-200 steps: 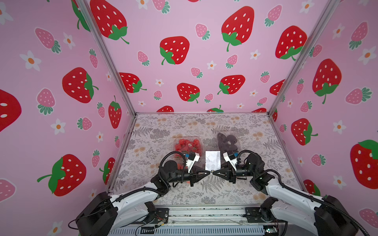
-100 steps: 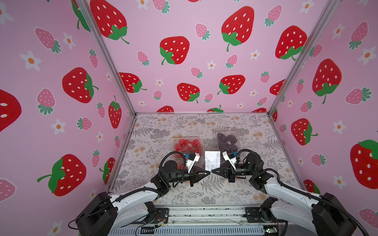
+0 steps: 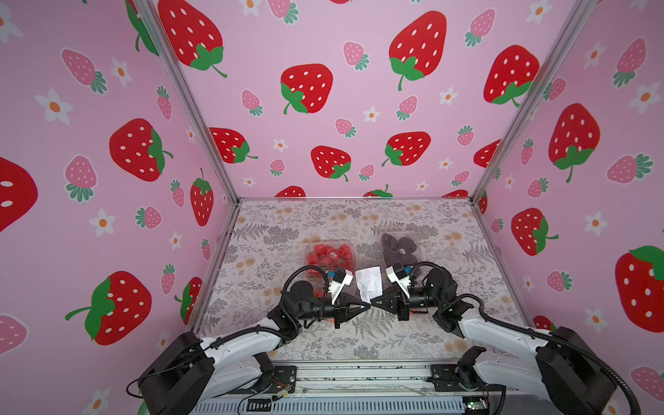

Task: Label fruit boxes
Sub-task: Adjust the label sticker.

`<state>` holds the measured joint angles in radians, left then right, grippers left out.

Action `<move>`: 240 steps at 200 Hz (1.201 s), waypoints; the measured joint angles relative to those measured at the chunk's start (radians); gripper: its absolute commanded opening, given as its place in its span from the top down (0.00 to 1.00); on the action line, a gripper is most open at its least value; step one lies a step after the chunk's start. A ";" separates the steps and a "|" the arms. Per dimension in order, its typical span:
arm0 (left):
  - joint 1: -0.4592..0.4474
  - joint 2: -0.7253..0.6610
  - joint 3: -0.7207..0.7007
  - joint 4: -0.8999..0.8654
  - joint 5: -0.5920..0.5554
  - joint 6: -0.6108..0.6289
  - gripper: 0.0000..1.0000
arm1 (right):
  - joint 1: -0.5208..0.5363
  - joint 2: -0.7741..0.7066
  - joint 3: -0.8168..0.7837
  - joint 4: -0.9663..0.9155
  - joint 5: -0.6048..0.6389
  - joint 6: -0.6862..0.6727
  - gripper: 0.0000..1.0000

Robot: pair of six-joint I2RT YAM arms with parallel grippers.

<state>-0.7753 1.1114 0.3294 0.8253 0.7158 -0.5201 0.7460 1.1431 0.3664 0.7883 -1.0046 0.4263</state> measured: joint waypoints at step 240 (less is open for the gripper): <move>0.012 -0.077 -0.013 -0.090 -0.137 0.016 0.81 | 0.018 -0.036 -0.009 0.026 -0.035 0.006 1.00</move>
<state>-0.7635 1.0348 0.3164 0.7353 0.5789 -0.5037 0.7639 1.1069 0.3576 0.8146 -1.0401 0.4328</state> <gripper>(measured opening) 0.190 0.045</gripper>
